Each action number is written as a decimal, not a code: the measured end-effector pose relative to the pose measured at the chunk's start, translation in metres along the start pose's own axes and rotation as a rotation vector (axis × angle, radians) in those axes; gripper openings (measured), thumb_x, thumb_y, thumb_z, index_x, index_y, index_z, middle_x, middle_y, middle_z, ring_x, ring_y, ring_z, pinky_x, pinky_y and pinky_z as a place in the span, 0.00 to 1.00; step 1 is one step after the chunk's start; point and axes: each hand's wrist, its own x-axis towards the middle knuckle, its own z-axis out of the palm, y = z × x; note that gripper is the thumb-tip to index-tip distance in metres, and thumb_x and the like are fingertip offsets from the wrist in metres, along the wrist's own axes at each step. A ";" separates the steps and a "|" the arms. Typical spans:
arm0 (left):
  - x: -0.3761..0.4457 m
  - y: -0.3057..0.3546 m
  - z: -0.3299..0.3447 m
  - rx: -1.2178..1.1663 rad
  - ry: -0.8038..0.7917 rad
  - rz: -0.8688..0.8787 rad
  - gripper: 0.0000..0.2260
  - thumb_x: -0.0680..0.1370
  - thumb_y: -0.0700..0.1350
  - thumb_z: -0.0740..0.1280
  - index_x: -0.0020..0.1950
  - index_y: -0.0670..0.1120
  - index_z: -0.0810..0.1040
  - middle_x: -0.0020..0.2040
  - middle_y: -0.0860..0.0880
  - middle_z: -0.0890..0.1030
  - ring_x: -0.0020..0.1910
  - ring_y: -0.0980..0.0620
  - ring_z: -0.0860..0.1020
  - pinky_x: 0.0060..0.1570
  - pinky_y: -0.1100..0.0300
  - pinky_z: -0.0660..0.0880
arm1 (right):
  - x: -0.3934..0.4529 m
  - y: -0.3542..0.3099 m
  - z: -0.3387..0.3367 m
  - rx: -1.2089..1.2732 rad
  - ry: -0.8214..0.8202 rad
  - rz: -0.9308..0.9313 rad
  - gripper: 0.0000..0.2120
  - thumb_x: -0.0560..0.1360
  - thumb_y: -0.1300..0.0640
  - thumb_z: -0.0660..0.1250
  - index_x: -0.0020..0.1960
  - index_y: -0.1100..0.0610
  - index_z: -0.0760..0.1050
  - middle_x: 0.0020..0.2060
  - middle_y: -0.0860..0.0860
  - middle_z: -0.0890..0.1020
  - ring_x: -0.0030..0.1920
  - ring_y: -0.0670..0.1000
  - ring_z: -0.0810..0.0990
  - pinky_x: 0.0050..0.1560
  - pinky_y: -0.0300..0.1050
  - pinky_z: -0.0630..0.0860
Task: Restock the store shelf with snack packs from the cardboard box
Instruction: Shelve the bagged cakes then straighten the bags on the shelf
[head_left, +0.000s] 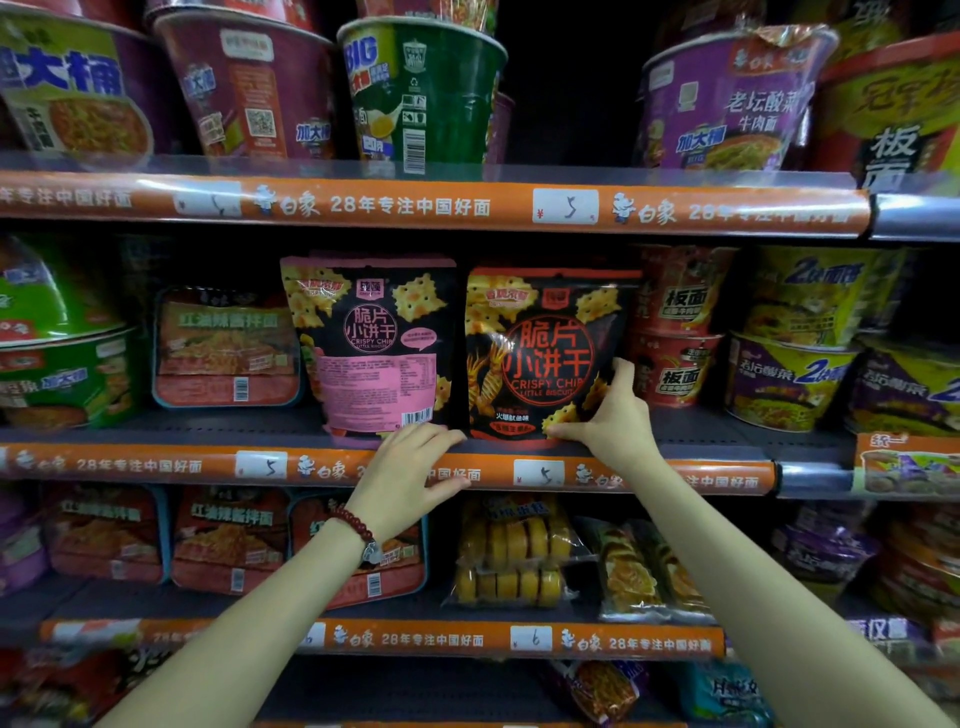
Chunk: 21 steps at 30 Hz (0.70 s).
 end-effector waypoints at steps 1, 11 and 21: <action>0.000 0.000 0.000 0.006 0.000 0.000 0.24 0.74 0.56 0.67 0.67 0.49 0.72 0.62 0.50 0.75 0.64 0.51 0.71 0.65 0.57 0.63 | -0.002 0.002 0.000 -0.010 0.012 -0.004 0.51 0.61 0.57 0.82 0.73 0.59 0.55 0.67 0.59 0.73 0.67 0.60 0.71 0.63 0.53 0.72; 0.001 0.004 -0.002 0.010 -0.015 -0.031 0.23 0.74 0.55 0.68 0.67 0.49 0.71 0.62 0.51 0.75 0.64 0.51 0.70 0.65 0.56 0.64 | -0.014 0.012 -0.004 -0.075 0.040 -0.027 0.55 0.64 0.48 0.80 0.78 0.58 0.48 0.70 0.58 0.69 0.70 0.58 0.68 0.67 0.53 0.68; 0.002 0.010 -0.008 -0.003 -0.058 -0.061 0.23 0.75 0.54 0.67 0.68 0.50 0.70 0.63 0.51 0.73 0.65 0.52 0.68 0.67 0.56 0.65 | -0.017 0.000 0.012 -0.015 0.090 0.002 0.61 0.63 0.46 0.80 0.79 0.55 0.40 0.73 0.58 0.63 0.73 0.58 0.63 0.67 0.54 0.68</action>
